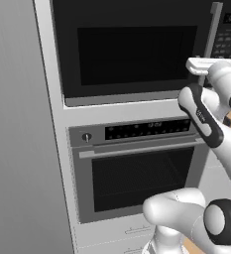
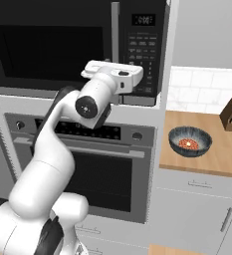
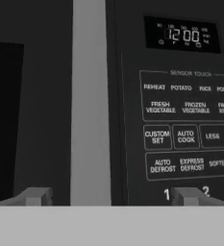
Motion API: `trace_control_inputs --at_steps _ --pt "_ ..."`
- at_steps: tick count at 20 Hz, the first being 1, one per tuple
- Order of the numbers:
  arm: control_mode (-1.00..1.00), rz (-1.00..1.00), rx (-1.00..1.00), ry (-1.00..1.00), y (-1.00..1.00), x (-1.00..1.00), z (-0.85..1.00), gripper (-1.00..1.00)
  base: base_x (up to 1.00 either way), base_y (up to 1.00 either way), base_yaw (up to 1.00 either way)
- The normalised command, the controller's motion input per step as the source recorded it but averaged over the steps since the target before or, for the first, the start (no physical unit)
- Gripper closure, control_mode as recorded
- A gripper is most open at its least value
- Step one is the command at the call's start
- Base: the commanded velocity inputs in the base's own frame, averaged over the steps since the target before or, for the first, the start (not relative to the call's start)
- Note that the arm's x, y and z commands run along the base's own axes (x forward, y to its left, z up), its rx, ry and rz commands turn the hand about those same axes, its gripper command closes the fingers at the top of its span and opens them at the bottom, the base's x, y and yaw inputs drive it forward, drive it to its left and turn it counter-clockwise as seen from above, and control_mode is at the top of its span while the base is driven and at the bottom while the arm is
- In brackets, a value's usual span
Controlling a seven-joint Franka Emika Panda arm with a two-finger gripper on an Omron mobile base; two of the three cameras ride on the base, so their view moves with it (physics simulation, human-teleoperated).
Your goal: Open the microwave, place the bowl with waffle inside the microwave, then close the microwave door and turn it on.
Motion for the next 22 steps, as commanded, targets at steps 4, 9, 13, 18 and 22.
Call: trace_control_inputs --at_steps 4,9,13,18,22 --pt "-1.0 0.0 0.0 0.0 0.0 0.0 0.0 1.0 0.0 0.0 0.0" --pt "-1.0 0.0 0.0 0.0 0.0 0.0 0.0 1.0 0.0 0.0 0.0" --pt "-1.0 0.0 0.0 0.0 0.0 -0.05 0.0 1.0 0.0 0.0 0.0" --pt "-1.0 0.02 0.0 0.0 0.0 -0.36 0.0 1.0 0.0 0.0 0.0" --pt "-1.0 0.06 0.0 0.0 0.0 -0.89 0.0 1.0 0.0 0.0 0.0"
